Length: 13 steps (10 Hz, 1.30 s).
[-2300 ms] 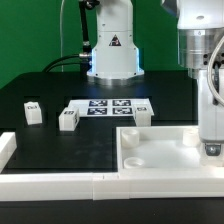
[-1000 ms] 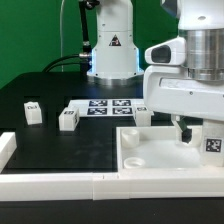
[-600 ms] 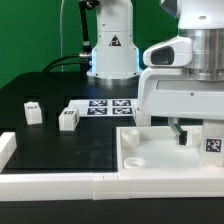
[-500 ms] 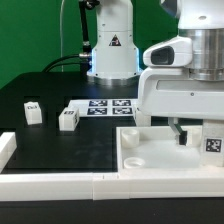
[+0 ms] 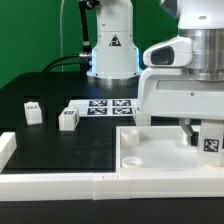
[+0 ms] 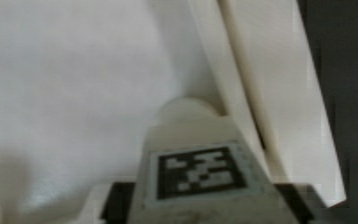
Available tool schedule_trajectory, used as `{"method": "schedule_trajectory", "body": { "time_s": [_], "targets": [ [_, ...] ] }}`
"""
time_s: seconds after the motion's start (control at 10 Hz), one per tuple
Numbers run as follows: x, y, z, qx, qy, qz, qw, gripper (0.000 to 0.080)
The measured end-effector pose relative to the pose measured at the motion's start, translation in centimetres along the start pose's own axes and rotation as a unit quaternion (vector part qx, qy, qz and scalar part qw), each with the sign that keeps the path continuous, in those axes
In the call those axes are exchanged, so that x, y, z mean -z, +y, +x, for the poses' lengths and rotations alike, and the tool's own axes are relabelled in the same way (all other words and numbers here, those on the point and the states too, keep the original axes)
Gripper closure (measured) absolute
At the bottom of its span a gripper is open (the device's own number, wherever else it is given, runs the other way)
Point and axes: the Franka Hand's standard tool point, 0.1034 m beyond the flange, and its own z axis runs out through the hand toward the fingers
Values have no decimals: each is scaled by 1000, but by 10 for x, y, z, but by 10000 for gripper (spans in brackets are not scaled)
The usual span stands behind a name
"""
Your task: Assemble one leg
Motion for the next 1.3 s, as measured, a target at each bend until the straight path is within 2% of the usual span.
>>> {"method": "schedule_trajectory", "body": {
  "time_s": [0.2, 0.4, 0.8, 0.9, 1.0, 1.2, 1.3],
  "targets": [
    [0, 1, 0, -10, 0, -1, 1000, 527],
    [0, 6, 1, -84, 1, -4, 996, 527],
    [3, 31, 8, -210, 13, -33, 977, 519],
    [2, 31, 8, -204, 13, -33, 978, 443],
    [2, 31, 8, -204, 13, -33, 978, 443],
    [2, 31, 8, -204, 13, -33, 978, 184],
    [2, 31, 7, -204, 13, -33, 978, 184]
  ]
}}
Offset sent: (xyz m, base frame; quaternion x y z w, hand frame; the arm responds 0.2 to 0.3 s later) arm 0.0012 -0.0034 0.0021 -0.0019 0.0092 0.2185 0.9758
